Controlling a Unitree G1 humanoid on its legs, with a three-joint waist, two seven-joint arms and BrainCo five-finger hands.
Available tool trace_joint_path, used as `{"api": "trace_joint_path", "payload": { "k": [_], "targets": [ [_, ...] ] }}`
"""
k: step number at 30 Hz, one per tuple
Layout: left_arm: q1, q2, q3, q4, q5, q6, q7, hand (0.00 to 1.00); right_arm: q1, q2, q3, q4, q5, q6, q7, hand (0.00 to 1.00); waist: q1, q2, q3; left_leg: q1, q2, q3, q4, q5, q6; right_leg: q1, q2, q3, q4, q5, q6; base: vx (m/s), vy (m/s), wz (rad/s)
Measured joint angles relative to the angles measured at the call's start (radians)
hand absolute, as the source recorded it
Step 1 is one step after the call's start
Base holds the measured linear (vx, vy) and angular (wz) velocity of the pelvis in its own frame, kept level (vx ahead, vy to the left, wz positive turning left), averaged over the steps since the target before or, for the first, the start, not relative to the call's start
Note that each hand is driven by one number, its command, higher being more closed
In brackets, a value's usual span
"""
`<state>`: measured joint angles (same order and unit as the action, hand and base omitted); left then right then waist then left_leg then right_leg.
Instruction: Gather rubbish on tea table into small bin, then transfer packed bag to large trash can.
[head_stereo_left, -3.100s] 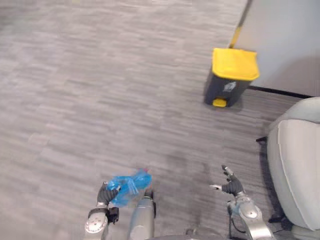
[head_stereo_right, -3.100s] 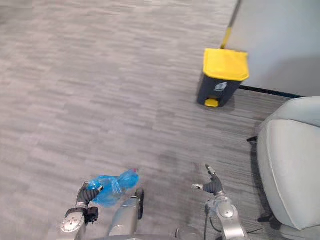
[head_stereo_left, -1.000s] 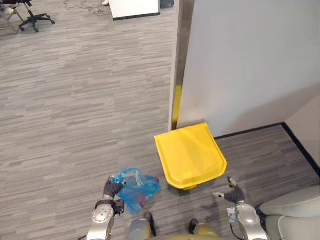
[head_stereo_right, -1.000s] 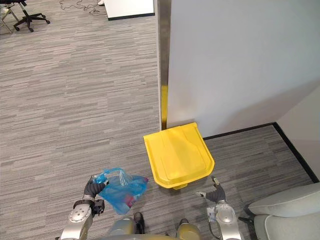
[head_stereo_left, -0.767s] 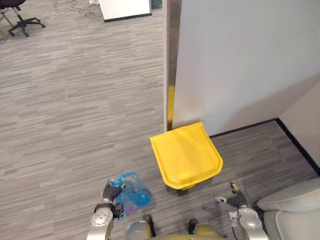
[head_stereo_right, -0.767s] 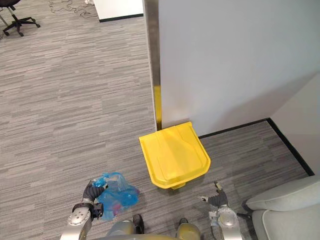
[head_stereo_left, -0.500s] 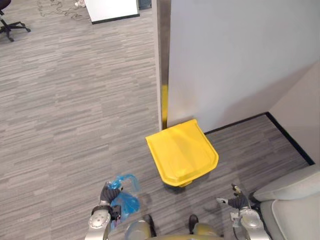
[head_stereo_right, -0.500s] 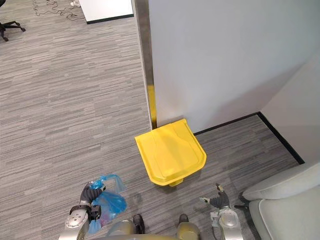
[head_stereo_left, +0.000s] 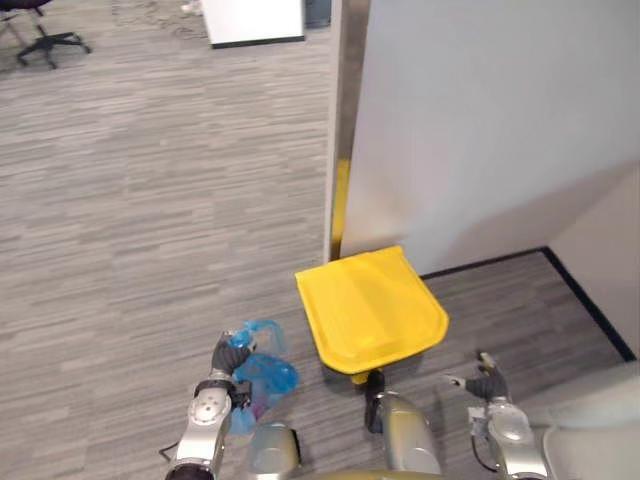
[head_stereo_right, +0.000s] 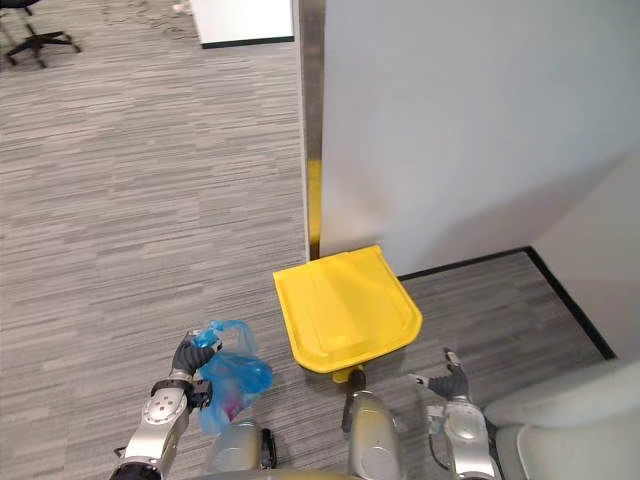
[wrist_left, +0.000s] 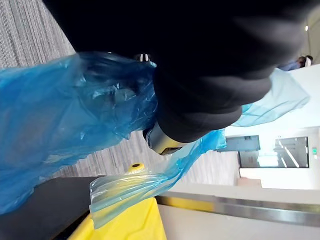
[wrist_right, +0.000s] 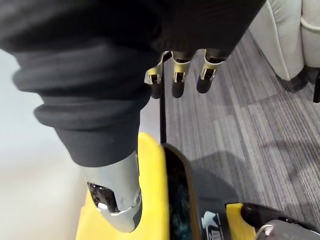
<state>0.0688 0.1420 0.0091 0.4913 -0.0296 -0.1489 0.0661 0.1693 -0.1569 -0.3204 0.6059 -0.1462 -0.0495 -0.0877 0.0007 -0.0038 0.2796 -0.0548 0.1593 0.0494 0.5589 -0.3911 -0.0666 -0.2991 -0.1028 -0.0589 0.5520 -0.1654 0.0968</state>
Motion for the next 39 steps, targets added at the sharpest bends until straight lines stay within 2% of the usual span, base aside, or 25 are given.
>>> {"api": "trace_joint_path", "payload": {
  "k": [1, 4, 6, 7, 9, 12, 15, 19, 21, 22, 24, 26, 28, 30, 34, 39],
  "targets": [
    [0.024, -0.012, -0.008, 0.000, 0.000, 0.002, -0.001, 1.00, 0.023, 0.000, -0.008, 0.000, 0.002, 0.012, 0.000, 0.00, -0.005, 0.010, -0.019, -0.003, 0.013, -0.037, 0.013, 0.005, -0.022, -0.001, 0.006, -0.051, 0.026, -0.038, -0.009, 0.37, -0.353, 0.88],
    [0.050, -0.049, -0.028, 0.000, 0.000, 0.011, -0.002, 1.00, 0.024, 0.015, -0.019, -0.001, 0.032, 0.015, 0.001, 0.00, -0.015, 0.043, -0.049, -0.016, 0.046, -0.048, 0.022, 0.003, -0.026, -0.001, 0.039, -0.099, 0.025, -0.068, -0.030, 0.31, -0.195, 0.26],
    [0.048, -0.070, -0.028, 0.000, 0.000, 0.011, -0.002, 1.00, 0.023, 0.036, -0.011, 0.000, 0.039, 0.015, 0.004, 0.00, -0.016, 0.051, -0.065, -0.013, 0.051, -0.049, -0.003, 0.004, -0.027, -0.003, 0.042, -0.123, 0.026, -0.082, -0.044, 0.23, -0.129, 0.24],
    [0.047, -0.074, -0.028, 0.000, 0.000, 0.011, -0.002, 1.00, 0.017, 0.044, 0.007, 0.000, 0.039, 0.015, 0.004, 0.00, -0.016, 0.049, -0.068, -0.009, 0.052, -0.049, -0.022, 0.005, -0.027, -0.003, 0.042, -0.130, 0.027, -0.086, -0.052, 0.22, -0.115, 0.23],
    [0.050, -0.075, -0.028, 0.001, 0.000, 0.011, -0.002, 1.00, -0.005, 0.050, 0.062, 0.000, 0.039, 0.014, 0.008, 0.00, -0.014, 0.042, -0.071, -0.006, 0.052, -0.054, -0.074, 0.016, -0.054, -0.009, 0.040, -0.136, 0.033, -0.095, -0.057, 0.11, -0.053, 0.14],
    [0.048, -0.062, -0.028, 0.013, 0.000, 0.011, -0.002, 1.00, -0.067, 0.058, 0.202, 0.000, 0.036, 0.011, 0.026, 0.00, -0.010, 0.029, -0.080, -0.032, 0.037, -0.071, -0.103, 0.026, -0.076, -0.039, 0.026, -0.140, 0.038, -0.102, -0.047, 0.07, 0.011, 0.14],
    [0.025, -0.038, -0.028, 0.032, 0.000, 0.010, -0.002, 1.00, -0.175, 0.070, 0.333, 0.012, 0.019, 0.001, 0.032, 0.00, -0.008, 0.030, -0.081, -0.098, 0.025, -0.121, -0.103, 0.038, -0.093, -0.072, 0.016, -0.178, 0.033, -0.099, -0.051, 0.03, 0.005, 0.35],
    [-0.014, -0.007, -0.026, 0.054, 0.000, 0.006, 0.001, 1.00, -0.357, 0.061, 0.383, 0.025, 0.016, -0.013, 0.026, 0.00, 0.022, 0.032, -0.080, -0.169, 0.023, -0.196, -0.137, 0.090, -0.110, -0.095, 0.016, -0.219, -0.001, -0.078, -0.085, 0.00, -0.042, 0.57],
    [-0.015, 0.011, -0.023, 0.057, -0.001, -0.002, 0.002, 1.00, -0.512, 0.015, 0.417, 0.079, 0.017, -0.020, 0.022, 0.00, 0.024, 0.033, -0.078, -0.182, 0.021, -0.239, -0.197, 0.145, -0.121, -0.097, 0.032, -0.167, -0.048, -0.056, -0.121, -0.03, -0.057, 0.53],
    [-0.015, 0.015, -0.016, 0.056, -0.010, -0.018, 0.003, 1.00, -0.629, -0.027, 0.417, 0.140, 0.017, -0.017, 0.010, 0.00, 0.053, 0.034, -0.077, -0.183, 0.028, -0.237, -0.235, 0.174, -0.129, -0.109, 0.033, -0.165, -0.075, -0.031, -0.132, -0.04, -0.049, 0.07],
    [-0.020, 0.019, -0.015, 0.056, -0.030, -0.027, 0.003, 1.00, -0.725, -0.088, 0.419, 0.194, 0.017, -0.018, -0.002, 0.00, 0.073, 0.042, -0.061, -0.197, 0.029, -0.239, -0.246, 0.183, -0.132, -0.121, 0.035, -0.165, -0.089, -0.010, -0.127, -0.11, -0.033, -0.01],
    [-0.020, 0.026, -0.013, 0.056, -0.060, -0.035, 0.007, 1.00, -0.808, -0.143, 0.419, 0.206, 0.018, -0.018, -0.009, 0.00, 0.071, 0.051, -0.031, -0.216, 0.024, -0.243, -0.245, 0.185, -0.132, -0.125, 0.035, -0.163, -0.105, 0.008, -0.109, -0.20, -0.004, 0.03],
    [-0.027, 0.028, -0.014, 0.051, -0.083, -0.036, 0.009, 1.00, -0.869, -0.227, 0.442, 0.205, 0.020, -0.018, -0.029, 0.00, 0.068, 0.052, -0.010, -0.224, 0.013, -0.257, -0.284, 0.214, -0.130, -0.126, 0.035, -0.165, -0.148, 0.020, -0.086, -0.15, -0.005, 0.17],
    [-0.026, 0.028, -0.015, 0.026, -0.096, -0.038, 0.009, 1.00, -0.892, -0.283, 0.453, 0.204, 0.023, -0.018, -0.039, 0.00, 0.069, 0.059, 0.001, -0.255, 0.009, -0.275, -0.241, 0.220, -0.127, -0.128, 0.036, -0.173, -0.175, 0.044, -0.083, -0.08, 0.069, 0.10],
    [-0.030, 0.032, -0.028, -0.024, -0.119, -0.038, 0.005, 1.00, -0.900, -0.319, 0.454, 0.202, 0.039, -0.018, -0.043, 0.00, 0.062, 0.058, 0.018, -0.279, -0.002, -0.290, -0.225, 0.223, -0.122, -0.128, 0.031, -0.186, -0.173, 0.057, -0.069, -0.02, 0.032, 0.15],
    [0.024, 0.052, -0.114, -0.317, -0.248, -0.056, -0.035, 1.00, -0.925, -0.329, 0.492, 0.173, 0.039, -0.015, -0.037, 0.00, 0.067, 0.056, 0.038, -0.283, -0.002, -0.281, -0.199, 0.222, -0.119, -0.128, 0.032, -0.177, -0.172, 0.080, -0.080, 0.02, 0.025, -0.05]
  ]
}}
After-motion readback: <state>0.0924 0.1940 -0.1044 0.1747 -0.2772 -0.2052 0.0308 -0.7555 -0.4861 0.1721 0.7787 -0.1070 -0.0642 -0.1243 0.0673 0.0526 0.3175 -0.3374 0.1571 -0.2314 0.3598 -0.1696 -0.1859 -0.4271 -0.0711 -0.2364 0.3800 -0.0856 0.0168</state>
